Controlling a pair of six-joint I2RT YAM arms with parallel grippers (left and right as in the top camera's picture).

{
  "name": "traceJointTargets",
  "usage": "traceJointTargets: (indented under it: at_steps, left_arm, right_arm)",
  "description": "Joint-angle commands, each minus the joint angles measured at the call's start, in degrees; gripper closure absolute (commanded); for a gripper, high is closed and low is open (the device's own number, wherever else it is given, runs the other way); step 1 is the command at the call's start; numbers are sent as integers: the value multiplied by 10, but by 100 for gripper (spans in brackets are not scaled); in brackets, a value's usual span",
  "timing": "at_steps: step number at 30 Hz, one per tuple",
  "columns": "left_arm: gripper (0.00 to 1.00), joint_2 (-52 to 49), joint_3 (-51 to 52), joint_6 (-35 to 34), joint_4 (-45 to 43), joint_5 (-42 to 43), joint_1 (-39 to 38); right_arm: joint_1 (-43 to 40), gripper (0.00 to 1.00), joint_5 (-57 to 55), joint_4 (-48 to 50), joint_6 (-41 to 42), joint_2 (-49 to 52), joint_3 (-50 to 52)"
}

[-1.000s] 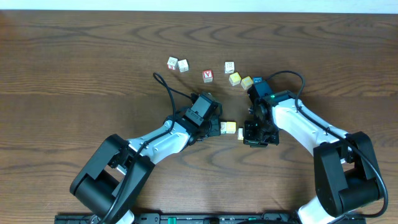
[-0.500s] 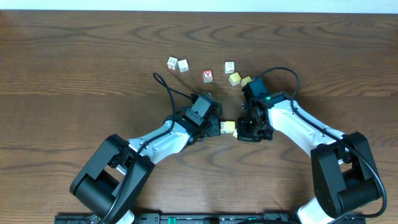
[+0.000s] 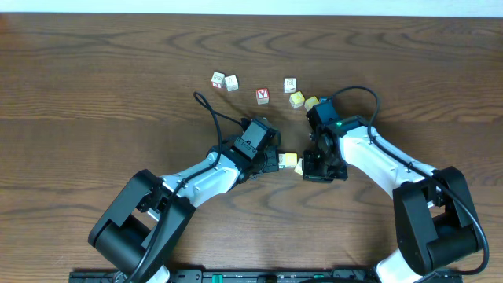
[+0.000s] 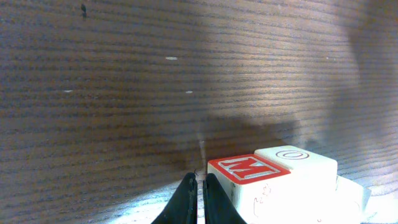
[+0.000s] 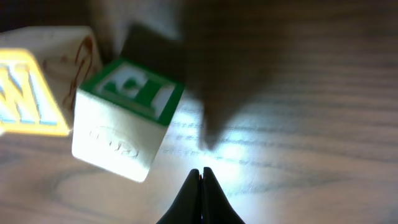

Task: Lift 3 blocks

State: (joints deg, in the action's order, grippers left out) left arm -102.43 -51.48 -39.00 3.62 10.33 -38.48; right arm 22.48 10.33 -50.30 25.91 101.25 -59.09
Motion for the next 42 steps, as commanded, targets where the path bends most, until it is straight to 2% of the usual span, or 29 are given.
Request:
traceJointTargets:
  at_steps: [1,26,42]
  left_arm:
    - [93,-5,-4,-1,2,-8,-2]
    - [93,-5,-4,-1,1,-10,-2]
    - [93,-5,-4,-1,2,-10,-2]
  right_arm:
    - [3,99,57,-7,-35,-6,-22]
    - [28,99,57,28,-77,-31,-30]
    - [35,99,-26,23,-23,-31,-18]
